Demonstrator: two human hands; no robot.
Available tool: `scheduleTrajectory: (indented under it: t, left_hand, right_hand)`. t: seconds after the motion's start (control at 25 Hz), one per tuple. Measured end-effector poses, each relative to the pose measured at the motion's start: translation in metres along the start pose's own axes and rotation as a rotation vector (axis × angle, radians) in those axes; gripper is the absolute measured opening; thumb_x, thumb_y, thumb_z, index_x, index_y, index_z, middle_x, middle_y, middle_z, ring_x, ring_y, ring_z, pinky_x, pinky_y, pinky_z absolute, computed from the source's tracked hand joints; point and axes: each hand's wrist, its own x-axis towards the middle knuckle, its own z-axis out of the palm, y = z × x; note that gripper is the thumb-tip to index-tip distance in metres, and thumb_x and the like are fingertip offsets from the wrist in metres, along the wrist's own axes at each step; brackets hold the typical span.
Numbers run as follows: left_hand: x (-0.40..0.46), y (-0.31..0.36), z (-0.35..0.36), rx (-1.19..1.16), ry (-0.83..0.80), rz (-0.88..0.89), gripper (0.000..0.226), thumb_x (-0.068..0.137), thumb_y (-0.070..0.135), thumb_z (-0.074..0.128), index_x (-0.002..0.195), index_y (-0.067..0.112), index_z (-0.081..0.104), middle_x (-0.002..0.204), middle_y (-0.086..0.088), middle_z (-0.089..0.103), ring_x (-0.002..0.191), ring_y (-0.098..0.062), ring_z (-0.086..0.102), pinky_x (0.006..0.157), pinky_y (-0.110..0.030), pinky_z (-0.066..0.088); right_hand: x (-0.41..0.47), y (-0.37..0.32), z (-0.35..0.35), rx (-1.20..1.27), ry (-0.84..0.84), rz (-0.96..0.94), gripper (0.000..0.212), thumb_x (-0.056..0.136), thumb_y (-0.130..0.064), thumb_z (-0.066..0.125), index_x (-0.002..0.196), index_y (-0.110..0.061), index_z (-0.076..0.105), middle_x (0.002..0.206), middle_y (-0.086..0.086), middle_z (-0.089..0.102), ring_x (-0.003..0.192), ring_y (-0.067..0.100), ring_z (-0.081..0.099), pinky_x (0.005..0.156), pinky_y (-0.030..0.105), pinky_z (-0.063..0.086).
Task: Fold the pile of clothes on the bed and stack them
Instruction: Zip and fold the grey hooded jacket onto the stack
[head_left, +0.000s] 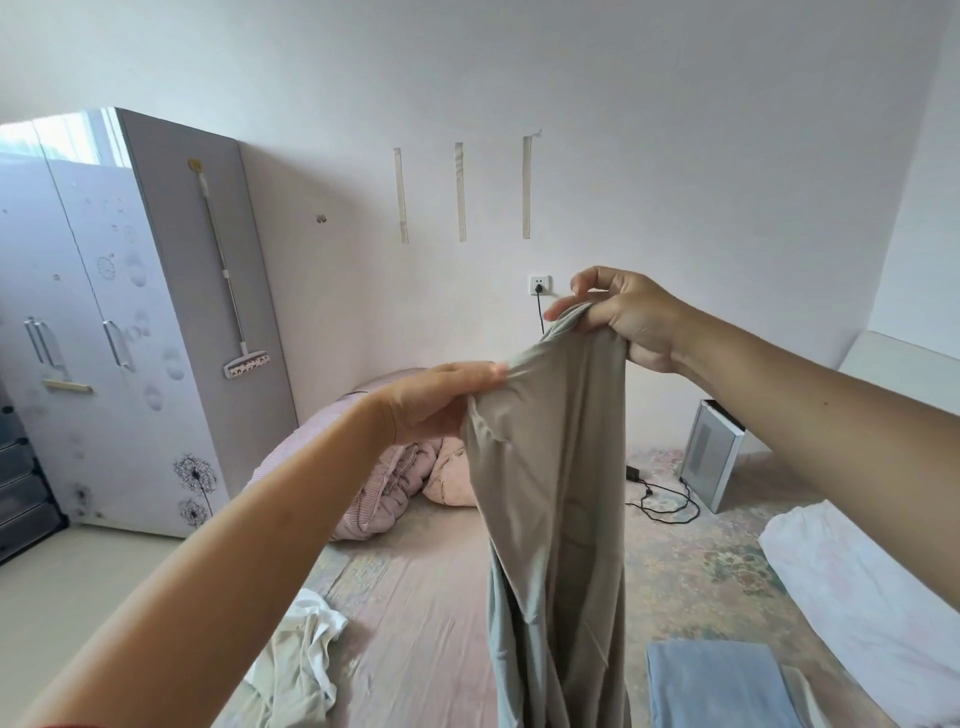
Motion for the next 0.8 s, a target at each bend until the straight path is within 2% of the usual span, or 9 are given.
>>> scheduleTrajectory:
  t: [0.12, 0.2, 0.24, 0.32, 0.4, 0.52, 0.64, 0.72, 0.8]
  left_hand:
    - [-0.003, 0.009, -0.016, 0.084, 0.091, 0.078, 0.049, 0.061, 0.037, 0.087, 0.099, 0.021, 0.061, 0.075, 0.001, 0.057, 0.056, -0.009, 0.047, 0.047, -0.016, 0.041]
    - [-0.002, 0.017, -0.022, 0.399, 0.263, 0.039, 0.042, 0.072, 0.022, 0.08, 0.106, 0.022, 0.056, 0.073, 0.004, 0.057, 0.058, -0.008, 0.047, 0.05, -0.015, 0.039]
    - [0.0, 0.02, -0.022, 0.53, 0.345, 0.017, 0.036, 0.074, 0.016, 0.079, 0.102, 0.02, 0.056, 0.072, 0.003, 0.059, 0.059, -0.008, 0.05, 0.052, -0.016, 0.04]
    - [0.009, 0.024, -0.018, 0.604, 0.479, 0.033, 0.024, 0.079, 0.005, 0.073, 0.083, 0.017, 0.052, 0.068, 0.0, 0.056, 0.059, -0.013, 0.047, 0.052, -0.022, 0.037]
    - [0.02, 0.028, -0.014, 0.682, 0.681, 0.121, 0.025, 0.083, 0.0, 0.059, 0.071, 0.018, 0.045, 0.066, 0.001, 0.046, 0.058, -0.014, 0.037, 0.049, -0.023, 0.03]
    - [0.026, 0.04, -0.003, 0.851, 0.933, 0.235, 0.014, 0.082, 0.0, 0.045, 0.083, 0.015, 0.045, 0.072, 0.002, 0.044, 0.063, -0.014, 0.039, 0.054, -0.029, 0.03]
    - [0.031, 0.053, 0.008, 0.832, 0.929, 0.211, 0.033, 0.082, -0.002, 0.034, 0.111, 0.009, 0.045, 0.09, -0.007, 0.049, 0.08, -0.024, 0.045, 0.063, -0.03, 0.032]
    - [0.037, 0.058, 0.011, 0.774, 0.897, 0.172, 0.044, 0.081, -0.005, 0.028, 0.117, 0.01, 0.048, 0.097, -0.009, 0.048, 0.084, -0.027, 0.048, 0.064, -0.03, 0.037]
    - [0.044, 0.061, 0.013, 0.653, 0.879, 0.174, 0.047, 0.079, -0.006, 0.024, 0.11, 0.016, 0.051, 0.1, -0.011, 0.051, 0.08, -0.028, 0.051, 0.059, -0.031, 0.044]
  right_hand:
    - [0.004, 0.001, -0.008, -0.113, 0.08, -0.035, 0.041, 0.081, 0.023, 0.041, 0.077, -0.014, 0.058, 0.077, 0.004, 0.068, 0.074, 0.013, 0.063, 0.074, 0.02, 0.049]
    - [0.004, 0.003, -0.009, -0.431, 0.106, -0.055, 0.035, 0.085, 0.014, 0.044, 0.088, -0.013, 0.066, 0.091, 0.007, 0.065, 0.086, 0.014, 0.059, 0.082, 0.023, 0.046]
    - [0.004, 0.004, -0.009, -0.565, 0.108, -0.06, 0.031, 0.086, 0.01, 0.045, 0.091, -0.011, 0.068, 0.096, 0.008, 0.065, 0.09, 0.013, 0.058, 0.084, 0.024, 0.045]
    - [0.005, 0.006, -0.008, -0.74, 0.1, -0.066, 0.024, 0.086, 0.002, 0.047, 0.088, -0.005, 0.069, 0.091, 0.01, 0.066, 0.086, 0.014, 0.056, 0.078, 0.026, 0.044]
    - [0.006, 0.005, -0.008, -0.815, 0.096, -0.05, 0.021, 0.085, -0.001, 0.047, 0.084, -0.001, 0.068, 0.081, 0.011, 0.062, 0.078, 0.015, 0.051, 0.068, 0.026, 0.039]
    - [-0.001, 0.001, -0.006, -0.792, -0.024, 0.023, 0.016, 0.085, -0.002, 0.054, 0.085, -0.011, 0.067, 0.081, 0.004, 0.06, 0.073, 0.015, 0.054, 0.064, 0.024, 0.043]
    - [-0.008, -0.004, -0.005, -0.662, -0.133, 0.114, 0.011, 0.078, -0.001, 0.068, 0.079, -0.011, 0.063, 0.076, 0.003, 0.061, 0.068, 0.016, 0.059, 0.064, 0.026, 0.049]
    - [-0.006, -0.003, -0.007, -0.575, -0.042, 0.131, 0.012, 0.08, -0.005, 0.067, 0.077, -0.012, 0.057, 0.074, 0.005, 0.055, 0.064, 0.018, 0.053, 0.057, 0.026, 0.042]
    - [-0.002, -0.001, -0.008, -0.592, 0.15, 0.085, 0.023, 0.083, 0.0, 0.053, 0.069, -0.016, 0.045, 0.071, 0.005, 0.045, 0.061, 0.019, 0.043, 0.048, 0.021, 0.034]
